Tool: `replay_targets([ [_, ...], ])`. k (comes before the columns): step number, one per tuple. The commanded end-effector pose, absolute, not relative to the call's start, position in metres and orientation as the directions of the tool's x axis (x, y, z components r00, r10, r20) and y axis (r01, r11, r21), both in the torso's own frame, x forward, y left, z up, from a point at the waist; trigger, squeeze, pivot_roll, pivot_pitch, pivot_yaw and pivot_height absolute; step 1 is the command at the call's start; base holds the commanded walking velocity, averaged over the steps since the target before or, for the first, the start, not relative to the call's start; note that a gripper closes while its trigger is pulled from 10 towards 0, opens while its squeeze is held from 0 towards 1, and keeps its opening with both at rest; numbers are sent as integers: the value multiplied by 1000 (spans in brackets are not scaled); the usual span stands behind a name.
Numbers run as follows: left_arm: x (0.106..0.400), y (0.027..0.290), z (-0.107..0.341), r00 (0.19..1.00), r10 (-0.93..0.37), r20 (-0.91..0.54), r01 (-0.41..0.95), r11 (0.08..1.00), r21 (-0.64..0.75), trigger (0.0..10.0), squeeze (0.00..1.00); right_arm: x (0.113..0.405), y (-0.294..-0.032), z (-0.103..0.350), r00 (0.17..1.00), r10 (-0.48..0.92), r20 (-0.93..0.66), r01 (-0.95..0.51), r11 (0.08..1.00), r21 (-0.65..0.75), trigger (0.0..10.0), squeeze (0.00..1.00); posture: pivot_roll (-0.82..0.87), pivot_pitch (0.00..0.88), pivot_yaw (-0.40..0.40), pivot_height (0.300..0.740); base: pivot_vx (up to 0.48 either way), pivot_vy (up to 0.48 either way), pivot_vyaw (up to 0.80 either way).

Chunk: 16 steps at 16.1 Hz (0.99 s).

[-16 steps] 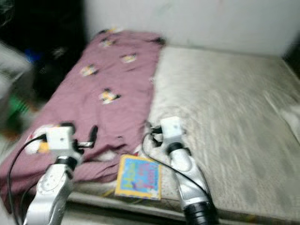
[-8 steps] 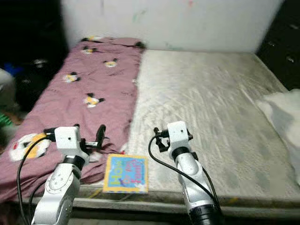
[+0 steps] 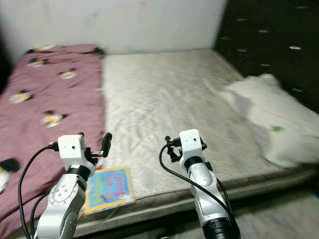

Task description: Clean up the room

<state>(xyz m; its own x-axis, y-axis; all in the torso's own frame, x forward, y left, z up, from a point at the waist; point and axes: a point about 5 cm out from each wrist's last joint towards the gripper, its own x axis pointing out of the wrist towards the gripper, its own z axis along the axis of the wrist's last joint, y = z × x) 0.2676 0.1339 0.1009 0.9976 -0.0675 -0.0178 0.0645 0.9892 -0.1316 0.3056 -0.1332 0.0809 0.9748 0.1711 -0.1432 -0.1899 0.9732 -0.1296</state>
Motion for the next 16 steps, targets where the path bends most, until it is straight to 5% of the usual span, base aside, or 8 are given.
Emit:
replay_targets([
  [1,268,134,102,998,-64,-22,60,989,-138,10000,0,306,-133,81,974,167,-152,-187,974,-129,10000,0,3,58,-10,740,0,0,-406],
  [14,268,131,104,997,-71,-15,67,985,-156,10000,0,306,-133,79,972,173,-156,-195,971,-141,10000,0,0,60,-10,740,0,0,0],
  [16,269,131,104,997,-70,-14,66,982,-179,10000,0,306,-134,79,973,172,-157,-195,970,-142,10000,0,-1,60,-10,740,0,480,0],
])
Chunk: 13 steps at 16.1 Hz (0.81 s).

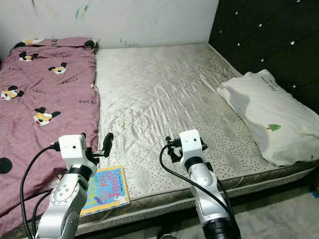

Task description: Clean up the room

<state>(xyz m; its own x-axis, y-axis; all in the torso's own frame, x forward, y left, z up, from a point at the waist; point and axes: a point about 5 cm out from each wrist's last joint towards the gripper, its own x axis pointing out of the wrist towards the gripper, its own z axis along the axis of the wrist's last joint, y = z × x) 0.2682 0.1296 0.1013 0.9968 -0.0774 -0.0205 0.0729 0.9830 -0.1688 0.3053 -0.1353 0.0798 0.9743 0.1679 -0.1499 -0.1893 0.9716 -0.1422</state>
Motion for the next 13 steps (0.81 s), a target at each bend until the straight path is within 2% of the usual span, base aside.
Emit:
replay_targets([
  [1,269,131,103,998,-66,-20,61,981,-182,10000,0,306,-134,79,973,172,-156,-195,970,-144,10000,0,-2,60,-10,740,0,480,0],
  [8,271,131,105,998,-61,1,59,979,-196,10000,0,306,-134,79,972,175,-159,-199,968,-150,10000,0,-3,58,-10,740,0,480,0],
  [13,269,128,110,994,-102,41,108,971,-212,10000,0,306,-134,78,970,179,-164,-204,966,-156,10000,0,-5,53,-11,740,0,0,0],
])
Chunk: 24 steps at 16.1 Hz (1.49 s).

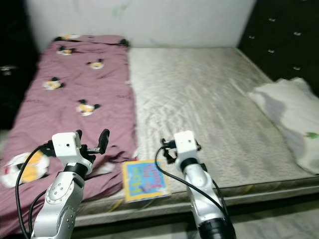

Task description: Clean up the room

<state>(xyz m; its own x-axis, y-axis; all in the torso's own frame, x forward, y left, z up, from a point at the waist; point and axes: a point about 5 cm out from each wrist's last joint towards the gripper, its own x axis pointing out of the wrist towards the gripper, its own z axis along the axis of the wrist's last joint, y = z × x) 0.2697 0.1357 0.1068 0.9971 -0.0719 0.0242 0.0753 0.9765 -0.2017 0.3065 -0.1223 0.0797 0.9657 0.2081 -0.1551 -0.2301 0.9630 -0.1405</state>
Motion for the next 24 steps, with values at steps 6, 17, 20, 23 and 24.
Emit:
replay_targets([
  [6,268,138,106,999,-45,19,48,981,-187,10000,0,305,-133,78,968,193,-160,-217,965,-149,10000,0,0,46,-13,740,0,0,0],
  [17,251,171,102,999,38,-26,-41,990,-133,10000,0,294,-142,81,969,201,-146,-219,968,-121,10000,0,9,126,-11,685,0,0,0],
  [20,251,178,105,997,72,-23,-74,990,-119,10000,0,293,-143,82,968,203,-148,-222,968,-120,10000,0,8,133,-12,650,0,0,0],
  [23,254,178,108,997,81,-10,-82,990,-111,10000,0,294,-145,83,968,199,-150,-218,968,-122,10000,0,5,141,-15,645,0,0,0],
  [24,254,179,108,996,89,-9,-90,990,-105,10000,0,296,-147,83,969,196,-153,-216,968,-125,10000,0,4,139,-13,645,0,0,0],
])
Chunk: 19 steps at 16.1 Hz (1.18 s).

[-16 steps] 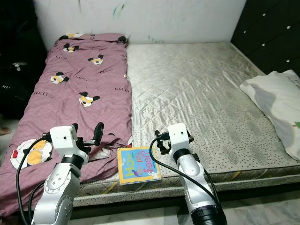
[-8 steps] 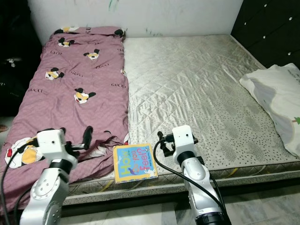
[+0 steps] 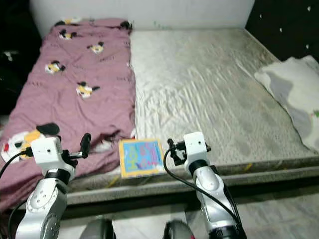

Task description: Clean up the room

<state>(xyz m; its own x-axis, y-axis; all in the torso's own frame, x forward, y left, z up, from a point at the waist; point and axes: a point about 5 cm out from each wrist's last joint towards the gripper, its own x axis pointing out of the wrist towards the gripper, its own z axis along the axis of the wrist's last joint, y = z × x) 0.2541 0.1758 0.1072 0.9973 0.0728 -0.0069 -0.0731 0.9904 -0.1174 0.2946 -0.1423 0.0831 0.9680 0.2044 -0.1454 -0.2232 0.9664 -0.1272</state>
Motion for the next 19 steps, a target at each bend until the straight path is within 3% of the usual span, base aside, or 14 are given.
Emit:
replay_targets([
  [1,254,179,109,996,90,-9,-90,990,-105,10000,0,296,-147,83,969,195,-153,-215,969,-125,10000,0,4,139,-13,645,0,0,0],
  [19,258,169,112,998,53,16,-51,993,-107,10000,0,296,-141,80,956,248,-156,-267,957,-117,10000,0,10,124,-15,645,13,0,0],
])
